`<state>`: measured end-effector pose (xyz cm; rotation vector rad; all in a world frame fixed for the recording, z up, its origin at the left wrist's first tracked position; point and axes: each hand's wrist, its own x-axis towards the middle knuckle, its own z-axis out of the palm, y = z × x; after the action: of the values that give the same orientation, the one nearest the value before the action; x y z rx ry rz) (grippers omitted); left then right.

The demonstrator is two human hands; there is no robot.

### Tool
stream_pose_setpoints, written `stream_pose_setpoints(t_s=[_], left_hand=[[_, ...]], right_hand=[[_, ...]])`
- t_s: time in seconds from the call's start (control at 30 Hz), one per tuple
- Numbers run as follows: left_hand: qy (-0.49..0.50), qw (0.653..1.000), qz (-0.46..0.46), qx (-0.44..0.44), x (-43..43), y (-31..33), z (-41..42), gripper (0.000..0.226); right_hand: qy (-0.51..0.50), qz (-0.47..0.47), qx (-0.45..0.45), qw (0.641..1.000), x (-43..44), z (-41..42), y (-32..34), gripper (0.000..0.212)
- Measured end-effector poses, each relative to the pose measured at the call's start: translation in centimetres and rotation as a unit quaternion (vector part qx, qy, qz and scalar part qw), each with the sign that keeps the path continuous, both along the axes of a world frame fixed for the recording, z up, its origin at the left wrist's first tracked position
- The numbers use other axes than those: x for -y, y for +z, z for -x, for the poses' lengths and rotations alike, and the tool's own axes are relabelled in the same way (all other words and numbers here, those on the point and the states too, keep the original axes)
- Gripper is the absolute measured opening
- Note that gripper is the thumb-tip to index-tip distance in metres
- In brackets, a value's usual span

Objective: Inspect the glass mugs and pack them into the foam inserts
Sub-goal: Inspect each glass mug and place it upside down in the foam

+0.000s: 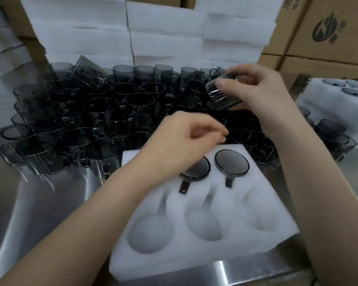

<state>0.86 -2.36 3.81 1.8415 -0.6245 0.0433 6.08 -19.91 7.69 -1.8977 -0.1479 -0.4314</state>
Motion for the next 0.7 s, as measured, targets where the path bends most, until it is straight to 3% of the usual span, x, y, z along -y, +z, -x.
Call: stream_pose_setpoints(t_s=[0.07,0.13,0.23,0.3,0.43,0.7], left_hand=[[0.155,0.982,0.087,0.056,-0.3,0.2,-0.6,0.022],[0.228,0.965,0.068,0.11,-0.6,0.3,-0.9,0.038],[0.214,0.973,-0.005,0.09,-0.6,0.1,-1.2,0.071],[0.198,0.976,-0.027,0.082,-0.8,0.2,-1.5,0.067],[0.173,0.979,-0.045,0.097,-1.6,0.3,-2.0,0.056],[0.132,0.987,-0.036,0.084,-1.8,-0.4,-2.4,0.058]], right_hand=[[0.054,-0.012,-0.024,0.998,-1.2,0.0,-0.5,0.026],[0.089,0.006,-0.03,0.996,-2.2,0.0,-1.2,0.023],[0.141,0.038,-0.016,0.989,-3.1,0.2,-2.0,0.018],[0.198,0.023,-0.02,0.98,-3.0,0.4,-2.5,0.023],[0.256,-0.026,-0.033,0.966,-2.1,0.4,-3.1,0.052],[0.267,-0.017,-0.027,0.963,-1.7,0.4,-3.5,0.043]])
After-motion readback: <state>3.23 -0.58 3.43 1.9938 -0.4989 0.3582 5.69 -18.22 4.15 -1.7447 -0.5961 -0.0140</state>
